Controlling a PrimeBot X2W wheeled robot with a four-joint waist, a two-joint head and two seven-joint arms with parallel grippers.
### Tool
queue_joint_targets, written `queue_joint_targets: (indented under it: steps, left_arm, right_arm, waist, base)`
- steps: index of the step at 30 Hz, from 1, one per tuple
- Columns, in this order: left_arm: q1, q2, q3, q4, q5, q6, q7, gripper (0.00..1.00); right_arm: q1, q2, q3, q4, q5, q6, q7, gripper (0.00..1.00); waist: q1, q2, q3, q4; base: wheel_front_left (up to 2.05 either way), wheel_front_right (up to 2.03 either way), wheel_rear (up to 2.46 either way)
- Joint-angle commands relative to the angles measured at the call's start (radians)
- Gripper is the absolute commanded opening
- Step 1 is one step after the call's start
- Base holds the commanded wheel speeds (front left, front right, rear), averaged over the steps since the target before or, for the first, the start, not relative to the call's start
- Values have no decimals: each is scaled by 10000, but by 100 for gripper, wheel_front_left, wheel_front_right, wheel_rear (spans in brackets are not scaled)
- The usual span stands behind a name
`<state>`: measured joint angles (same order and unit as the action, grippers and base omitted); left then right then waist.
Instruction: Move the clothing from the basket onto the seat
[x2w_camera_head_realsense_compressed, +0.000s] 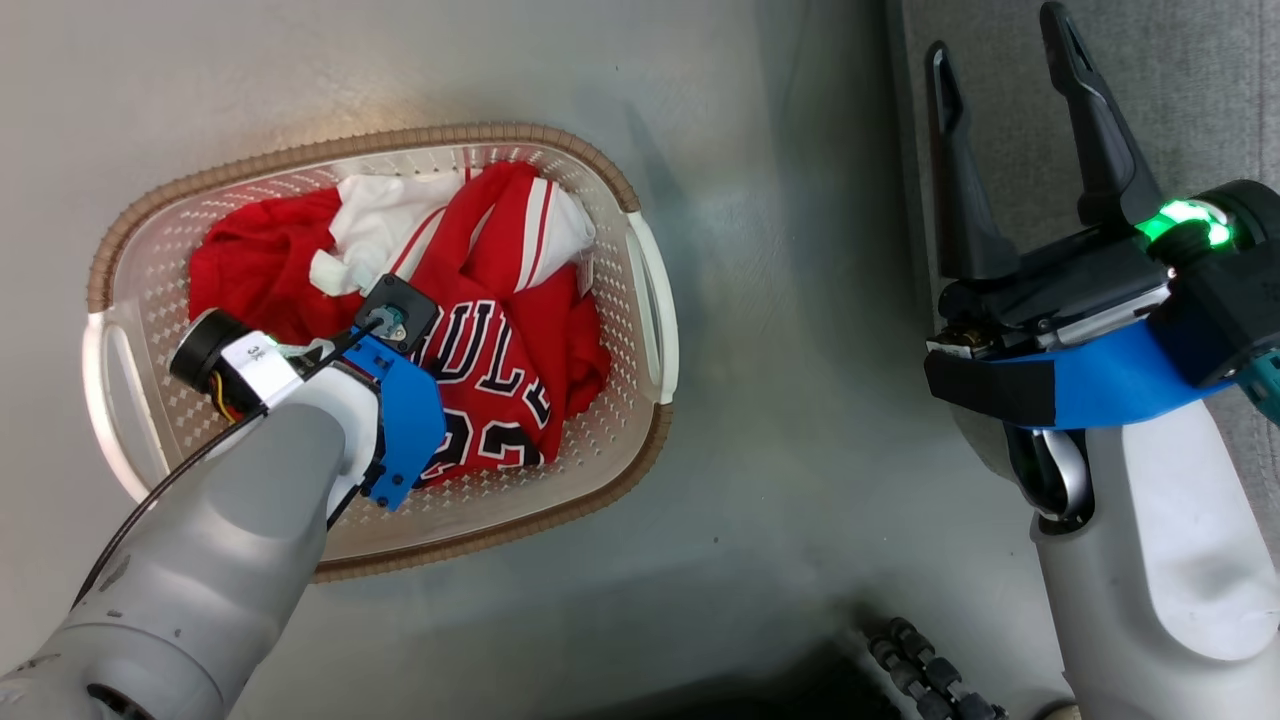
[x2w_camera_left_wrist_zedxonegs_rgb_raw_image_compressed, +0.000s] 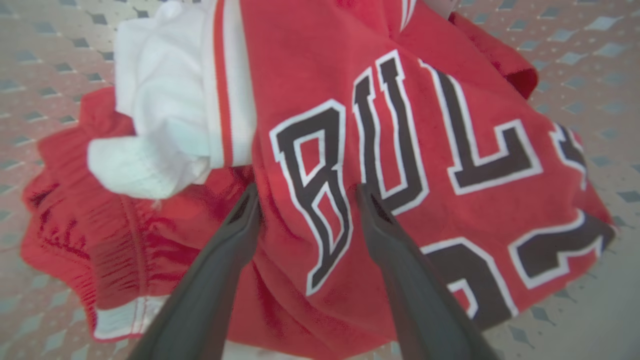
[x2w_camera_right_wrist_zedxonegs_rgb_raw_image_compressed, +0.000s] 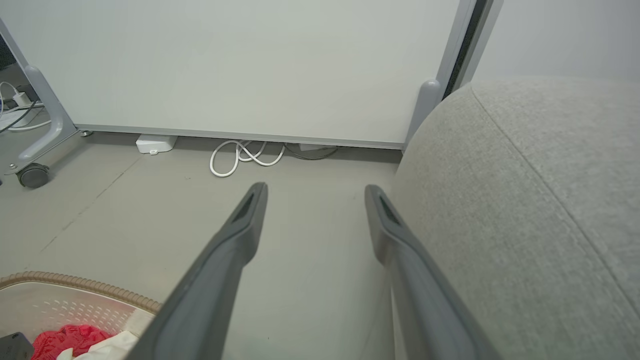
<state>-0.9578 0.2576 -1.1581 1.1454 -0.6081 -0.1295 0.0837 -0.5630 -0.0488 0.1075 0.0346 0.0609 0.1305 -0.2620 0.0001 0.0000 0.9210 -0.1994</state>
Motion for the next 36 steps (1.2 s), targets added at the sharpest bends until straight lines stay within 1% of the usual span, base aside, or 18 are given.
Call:
queue_joint_targets:
  steps: [1,2,6,11,12,13,14,19,24,30,36]
  left_arm:
    - [-226,54,-65,-97,-163,-9,-127,100]
    - [-276,29,-38,-136,-389,-9,-181,100]
    - [-532,34,-374,-85,-731,-9,-242,100]
    - [-696,-82,-725,121,-925,-9,-75,100]
    - [-734,-77,-775,153,-945,-9,-93,71]
    - [-766,-75,-827,178,-969,-9,-115,24]
    - [-792,-87,-871,174,-1002,-9,-185,0]
    - [-818,-223,-1057,84,-1065,-9,-540,0]
    - [-770,-373,-1147,-30,-1145,-9,-1009,0]
    - [-533,-723,-1201,-237,-1243,-9,-1890,0]
    - [-186,-1003,-1227,-398,-1424,-10,-2737,0]
  right_arm:
    - [-169,-27,-14,-91,-33,5,-46,100]
    - [-163,-27,-23,-127,-34,5,-46,100]
    - [-164,-27,-66,-231,-70,5,-46,100]
    - [-171,-27,-95,-411,-137,5,-46,100]
    - [-152,-27,-98,-441,-133,5,-46,100]
    - [-141,-27,-100,-473,-140,5,-46,100]
    - [-137,-27,-102,-501,-147,5,-46,100]
    - [-180,-28,-105,-543,-249,5,-46,100]
    - [-139,-28,-121,-404,-294,5,-46,100]
    - [102,-28,-191,-213,-399,5,-46,100]
    - [341,-29,-202,78,-475,5,-46,100]
  waist:
    - [-1,0,178,-10]
    - [-1,0,241,-7]
    - [-1,0,522,5]
    - [-1,0,779,8]
    - [-1,0,802,15]
    - [-1,0,825,22]
    - [-1,0,843,32]
    - [-1,0,762,133]
    - [-1,0,401,298]
    - [-1,0,-346,602]
    - [-1,0,-1317,938]
  base:
    - [0,0,0]
    - [0,0,0]
    - [0,0,0]
    - [0,0,0]
    - [0,0,0]
    - [0,0,0]
    - [0,0,0]
    - [0,0,0]
    - [0,0,0]
    - [0,0,0]
    - [0,0,0]
